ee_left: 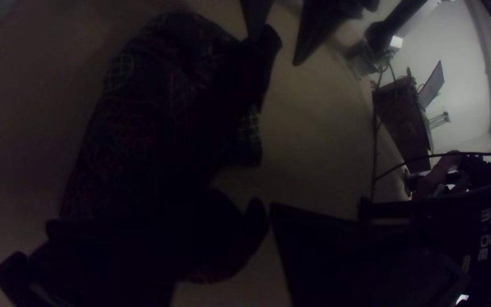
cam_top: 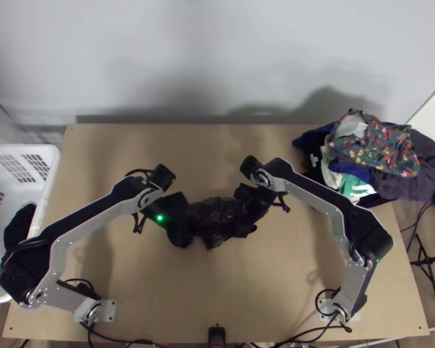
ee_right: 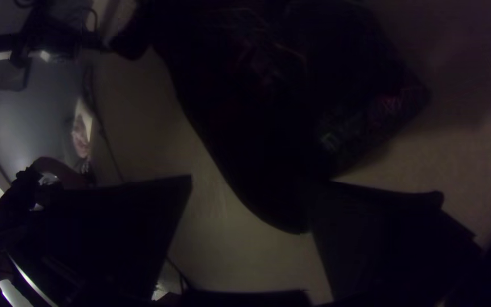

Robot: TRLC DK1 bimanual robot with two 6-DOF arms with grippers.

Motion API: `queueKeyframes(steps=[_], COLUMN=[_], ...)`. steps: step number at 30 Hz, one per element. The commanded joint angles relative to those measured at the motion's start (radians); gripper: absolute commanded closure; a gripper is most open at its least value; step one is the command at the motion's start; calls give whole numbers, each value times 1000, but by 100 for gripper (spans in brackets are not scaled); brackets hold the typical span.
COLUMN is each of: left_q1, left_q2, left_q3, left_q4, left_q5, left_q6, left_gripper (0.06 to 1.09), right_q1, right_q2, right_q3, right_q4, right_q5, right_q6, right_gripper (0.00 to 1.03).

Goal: Fold the t-shirt

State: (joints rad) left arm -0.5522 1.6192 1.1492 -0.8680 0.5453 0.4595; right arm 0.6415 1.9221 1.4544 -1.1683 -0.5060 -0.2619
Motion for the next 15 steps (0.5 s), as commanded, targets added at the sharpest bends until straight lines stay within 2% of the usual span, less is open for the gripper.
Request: queueKeyframes(steps=[1, 5, 9, 12, 15], left_q1=[-35, -11, 98, 195, 238], left_q2=[-5, -108, -163, -124, -41], left_q3=[-19, -54, -39, 4, 47], left_q4=[32, -3, -57, -17, 41], left_q5=[2, 1, -1, -27, -68], left_q6=[-41, -18, 34, 11, -68], left_gripper=[10, 10, 10, 10, 10], right_q1=[1, -16, -59, -101, -128], right_q2=[-25, -63, -121, -118, -86], right_q3=[15, 15, 9, 35, 61], right_q4=[-50, -126, -149, -145, -126], right_q5=[0, 1, 1, 0, 0], right_q6=[-2, -34, -37, -22, -19], right_gripper=[8, 5, 5, 5, 5])
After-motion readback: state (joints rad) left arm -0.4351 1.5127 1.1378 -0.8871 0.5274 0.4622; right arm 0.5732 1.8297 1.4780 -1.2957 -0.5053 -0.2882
